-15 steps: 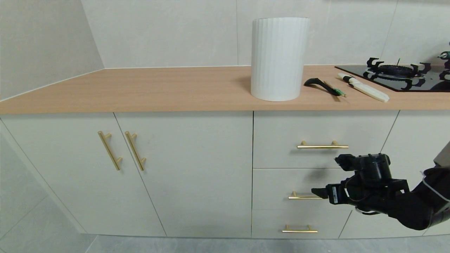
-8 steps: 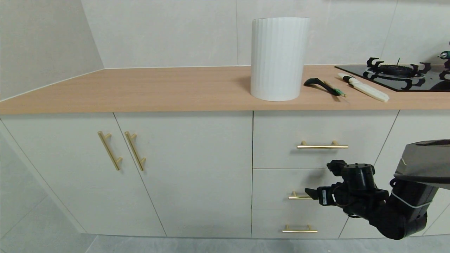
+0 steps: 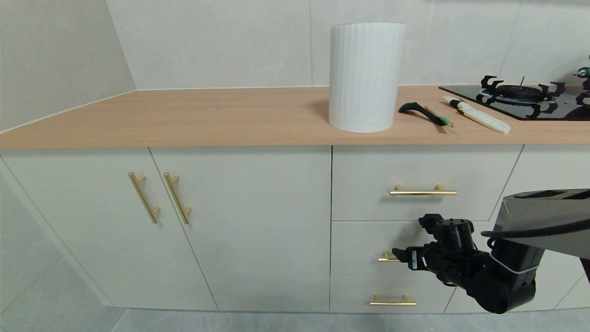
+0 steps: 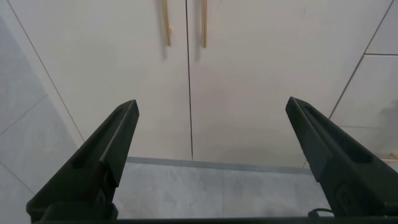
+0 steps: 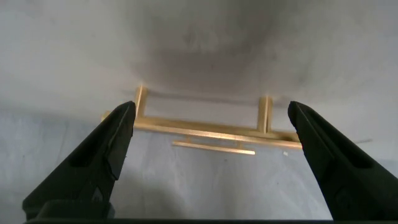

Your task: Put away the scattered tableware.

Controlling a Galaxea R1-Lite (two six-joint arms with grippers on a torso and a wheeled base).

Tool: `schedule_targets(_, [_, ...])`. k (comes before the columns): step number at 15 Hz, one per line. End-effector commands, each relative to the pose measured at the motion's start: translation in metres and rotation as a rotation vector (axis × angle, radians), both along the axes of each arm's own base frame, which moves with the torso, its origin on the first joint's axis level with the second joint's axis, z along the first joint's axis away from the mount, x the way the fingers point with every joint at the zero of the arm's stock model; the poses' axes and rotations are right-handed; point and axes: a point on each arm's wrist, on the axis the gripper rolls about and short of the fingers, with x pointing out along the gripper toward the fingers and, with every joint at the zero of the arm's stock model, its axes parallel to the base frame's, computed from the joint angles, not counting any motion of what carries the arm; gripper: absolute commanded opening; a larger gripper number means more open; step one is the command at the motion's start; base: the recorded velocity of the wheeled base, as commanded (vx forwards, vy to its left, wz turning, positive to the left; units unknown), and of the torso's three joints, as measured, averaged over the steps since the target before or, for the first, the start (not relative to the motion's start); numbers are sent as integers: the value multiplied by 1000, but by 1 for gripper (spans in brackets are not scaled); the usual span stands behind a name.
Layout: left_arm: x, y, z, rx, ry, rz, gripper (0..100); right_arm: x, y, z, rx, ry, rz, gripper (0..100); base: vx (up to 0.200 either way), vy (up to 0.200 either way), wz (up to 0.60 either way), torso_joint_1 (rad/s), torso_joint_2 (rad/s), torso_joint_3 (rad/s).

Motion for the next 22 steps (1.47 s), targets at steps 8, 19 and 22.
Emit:
schedule_targets(8, [0,0,0,0,1,1,100,10,2,-21,-24,25,-28,100,0,0,0,0,0,0])
schedule_targets(19, [0,0,0,0,0,1,100,6,0,-28,-63,84,-50,100,0,0,0,0,0,0])
schedule_targets(22, [0,0,0,0,1,1,100,4,-1,-28,-67,91,-49,100,0,0,0,0,0,0])
